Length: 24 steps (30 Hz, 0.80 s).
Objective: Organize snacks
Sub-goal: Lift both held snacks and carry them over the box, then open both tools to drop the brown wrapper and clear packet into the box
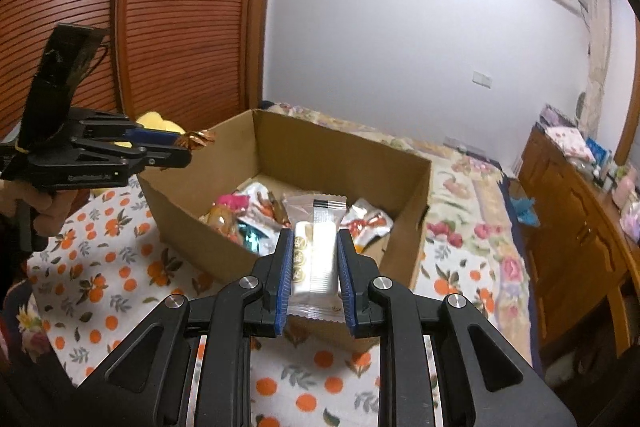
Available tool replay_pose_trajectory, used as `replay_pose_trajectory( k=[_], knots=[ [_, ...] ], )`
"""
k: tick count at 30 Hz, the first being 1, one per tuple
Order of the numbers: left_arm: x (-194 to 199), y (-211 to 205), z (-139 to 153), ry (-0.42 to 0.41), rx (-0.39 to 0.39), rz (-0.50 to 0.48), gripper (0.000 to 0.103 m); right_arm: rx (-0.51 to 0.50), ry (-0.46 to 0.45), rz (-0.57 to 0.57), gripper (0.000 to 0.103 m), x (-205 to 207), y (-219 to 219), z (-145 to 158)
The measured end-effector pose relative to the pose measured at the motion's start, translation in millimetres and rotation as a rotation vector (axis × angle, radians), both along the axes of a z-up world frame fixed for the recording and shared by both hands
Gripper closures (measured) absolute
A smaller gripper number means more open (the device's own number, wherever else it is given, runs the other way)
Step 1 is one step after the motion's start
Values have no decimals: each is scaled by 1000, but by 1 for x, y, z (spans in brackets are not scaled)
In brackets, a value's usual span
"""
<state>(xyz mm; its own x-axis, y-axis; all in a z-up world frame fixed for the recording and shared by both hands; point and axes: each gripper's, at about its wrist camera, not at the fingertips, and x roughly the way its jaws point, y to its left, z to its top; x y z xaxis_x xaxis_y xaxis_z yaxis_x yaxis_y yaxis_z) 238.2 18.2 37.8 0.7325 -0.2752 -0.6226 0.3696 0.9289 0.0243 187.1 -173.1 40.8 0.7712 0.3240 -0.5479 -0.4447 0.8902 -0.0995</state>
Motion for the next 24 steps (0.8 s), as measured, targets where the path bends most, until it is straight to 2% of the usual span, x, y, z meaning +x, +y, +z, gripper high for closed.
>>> replay_pose_trajectory(
  k=[13,24],
  knots=[
    [39,0,-10,27,6,34,77,38,57,51,84,56,19,-15],
    [51,5,-16,33,2,66,74,31,121,81,84,86,39,-32]
  ],
)
